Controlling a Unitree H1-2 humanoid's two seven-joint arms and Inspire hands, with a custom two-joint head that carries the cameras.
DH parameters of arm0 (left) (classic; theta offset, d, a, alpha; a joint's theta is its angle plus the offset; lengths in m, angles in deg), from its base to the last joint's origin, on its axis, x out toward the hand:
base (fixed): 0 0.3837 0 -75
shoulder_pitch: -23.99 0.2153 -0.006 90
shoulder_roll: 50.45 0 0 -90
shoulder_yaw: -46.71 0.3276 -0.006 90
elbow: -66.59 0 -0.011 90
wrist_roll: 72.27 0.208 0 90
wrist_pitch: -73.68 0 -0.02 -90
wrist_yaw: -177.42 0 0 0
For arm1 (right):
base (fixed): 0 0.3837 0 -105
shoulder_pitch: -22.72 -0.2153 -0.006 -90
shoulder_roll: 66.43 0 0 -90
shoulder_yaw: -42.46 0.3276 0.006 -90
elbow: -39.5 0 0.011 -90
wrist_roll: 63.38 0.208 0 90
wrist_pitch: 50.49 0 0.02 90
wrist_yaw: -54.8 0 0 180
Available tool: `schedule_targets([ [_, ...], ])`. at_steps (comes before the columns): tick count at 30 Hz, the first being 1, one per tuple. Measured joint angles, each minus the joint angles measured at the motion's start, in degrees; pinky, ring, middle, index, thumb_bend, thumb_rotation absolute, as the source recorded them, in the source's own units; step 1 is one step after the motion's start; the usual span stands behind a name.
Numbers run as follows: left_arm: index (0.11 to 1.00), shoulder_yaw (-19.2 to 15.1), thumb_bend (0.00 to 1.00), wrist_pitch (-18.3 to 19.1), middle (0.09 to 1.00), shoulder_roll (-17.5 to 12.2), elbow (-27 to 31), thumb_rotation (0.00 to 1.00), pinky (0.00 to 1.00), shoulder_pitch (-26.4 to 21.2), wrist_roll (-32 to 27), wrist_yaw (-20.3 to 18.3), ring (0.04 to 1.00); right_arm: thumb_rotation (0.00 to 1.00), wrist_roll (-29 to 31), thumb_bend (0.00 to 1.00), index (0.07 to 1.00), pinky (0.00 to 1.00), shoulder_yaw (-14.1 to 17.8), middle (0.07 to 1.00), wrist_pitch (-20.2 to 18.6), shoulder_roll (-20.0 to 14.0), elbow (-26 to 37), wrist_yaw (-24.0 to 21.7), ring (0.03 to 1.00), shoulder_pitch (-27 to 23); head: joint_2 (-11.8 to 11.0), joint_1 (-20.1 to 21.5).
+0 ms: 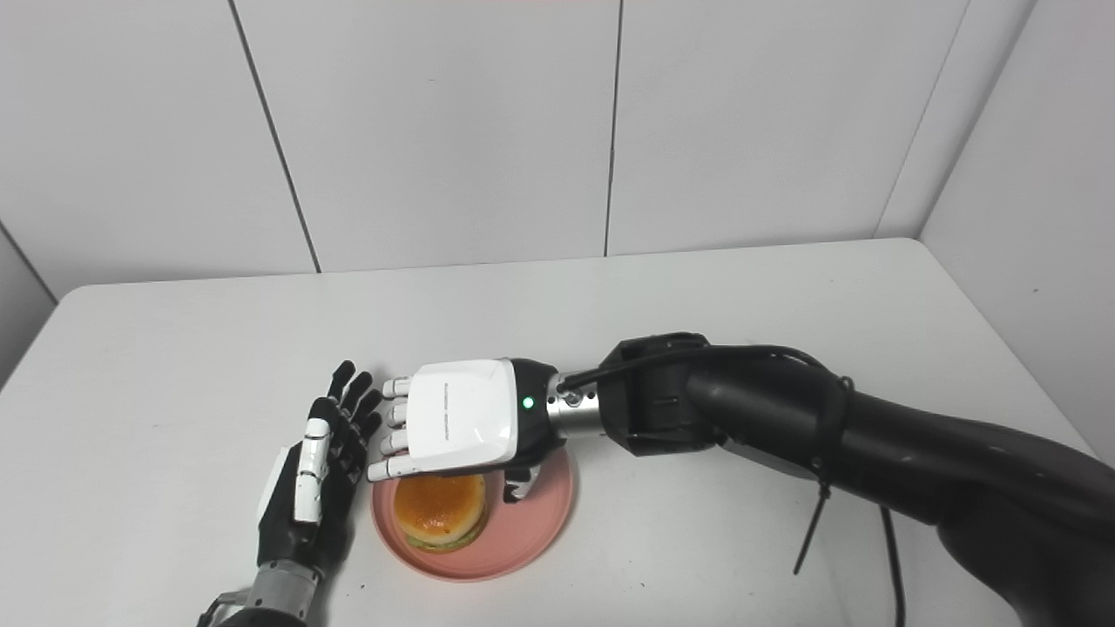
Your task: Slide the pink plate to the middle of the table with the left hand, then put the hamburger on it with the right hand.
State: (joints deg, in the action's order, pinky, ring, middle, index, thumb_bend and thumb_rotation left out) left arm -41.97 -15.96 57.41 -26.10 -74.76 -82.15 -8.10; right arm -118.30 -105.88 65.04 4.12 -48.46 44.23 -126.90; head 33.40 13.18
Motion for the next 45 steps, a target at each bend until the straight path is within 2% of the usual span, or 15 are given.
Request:
schedule_targets([
  [2,0.986,0.00,0.55,-0.02,0.988,0.00,-0.03,1.00,1.00,-0.01,-0.02,-0.03,0.984,0.40,0.29,0.68,0.917,0.91,0.50,0.847,0.00,-0.01,0.50,-1.00,0.834,0.02,0.00,0.00],
  [3,0.982,-0.01,0.56,-0.02,0.983,0.00,-0.04,1.00,1.00,-0.03,-0.04,-0.04,0.984,0.45,0.50,0.70,0.922,0.92,0.88,0.854,0.00,0.00,0.72,-1.64,0.841,0.02,0.00,0.00],
  [5,0.972,-0.02,0.56,-0.02,0.971,-0.01,-0.05,1.00,1.00,-0.04,-0.03,-0.06,0.978,0.58,0.99,0.81,0.909,0.90,2.07,0.846,0.02,0.00,0.88,-2.89,0.830,0.08,-0.35,-0.26],
  [7,0.968,-0.01,0.56,-0.02,0.967,-0.01,-0.05,1.00,1.00,-0.04,-0.02,-0.06,0.976,0.64,2.25,0.83,0.904,0.89,3.74,0.837,0.07,-0.01,0.85,-3.18,0.820,0.39,-0.35,-0.26],
  [8,0.968,-0.02,0.56,-0.02,0.963,-0.01,-0.05,1.00,1.00,-0.04,-0.02,-0.06,0.974,0.75,3.09,0.83,0.904,0.88,5.02,0.834,0.10,0.01,0.83,-3.23,0.817,0.78,-0.35,-0.26],
  [9,0.967,-0.02,0.56,-0.01,0.962,-0.01,-0.05,1.00,1.00,-0.04,-0.02,-0.05,0.974,0.80,4.29,0.80,0.898,0.86,6.49,0.830,0.22,0.04,0.82,-3.41,0.811,1.38,-0.35,-0.26],
  [15,0.962,-0.01,0.58,0.03,0.960,-0.01,-0.01,1.00,1.00,-0.03,-0.01,-0.03,0.974,0.98,7.35,0.72,0.910,0.86,16.64,0.860,0.52,0.68,0.83,-5.95,0.836,6.58,-0.70,-0.70],
  [22,0.975,-0.08,0.57,0.05,0.967,-0.05,-0.01,1.00,1.00,0.00,-0.01,-0.04,0.979,0.95,11.36,0.72,0.933,0.87,26.44,0.884,0.46,2.09,1.16,-9.18,0.848,12.25,-0.70,-0.70],
  [26,0.975,-0.10,0.57,0.05,0.966,-0.05,-0.04,1.00,1.00,0.00,-0.02,-0.07,0.978,1.00,13.94,0.71,0.968,0.91,30.46,0.920,-0.02,3.99,0.89,-11.10,0.888,14.13,-0.70,-0.70],
  [28,0.973,-0.10,0.57,0.05,0.964,-0.05,-0.06,1.00,1.00,-0.02,-0.01,-0.06,0.976,1.00,15.16,0.71,0.992,0.92,32.20,0.943,-1.25,4.86,0.97,-12.18,0.910,15.47,-0.70,-0.70],
  [30,0.975,-0.09,0.57,0.05,0.965,-0.02,-0.05,1.00,1.00,-0.03,0.00,-0.04,0.976,1.00,16.85,0.70,0.999,0.93,33.97,0.971,-4.27,5.92,1.47,-13.17,0.934,17.80,-0.70,-0.70],
  [33,0.972,-0.13,0.56,0.05,0.963,-0.04,-0.02,1.00,1.00,-0.01,0.00,-0.03,0.974,1.00,19.63,0.70,1.000,0.97,37.04,0.998,-8.95,8.48,2.49,-13.65,0.972,23.02,-0.79,-1.40],
  [38,0.963,-0.41,0.56,0.03,0.959,-0.03,-0.07,1.00,1.00,0.02,0.04,0.01,0.973,1.00,24.20,0.69,1.000,0.97,40.20,1.000,-13.49,12.56,2.48,-13.58,0.999,29.51,-0.79,-1.32],
  [45,0.956,-0.36,0.56,0.03,0.960,-0.01,0.02,1.00,1.00,0.06,0.06,0.02,0.976,1.00,29.81,0.66,1.000,0.94,44.61,1.000,-15.83,21.70,2.24,-8.06,1.000,36.40,-0.26,-1.32],
])
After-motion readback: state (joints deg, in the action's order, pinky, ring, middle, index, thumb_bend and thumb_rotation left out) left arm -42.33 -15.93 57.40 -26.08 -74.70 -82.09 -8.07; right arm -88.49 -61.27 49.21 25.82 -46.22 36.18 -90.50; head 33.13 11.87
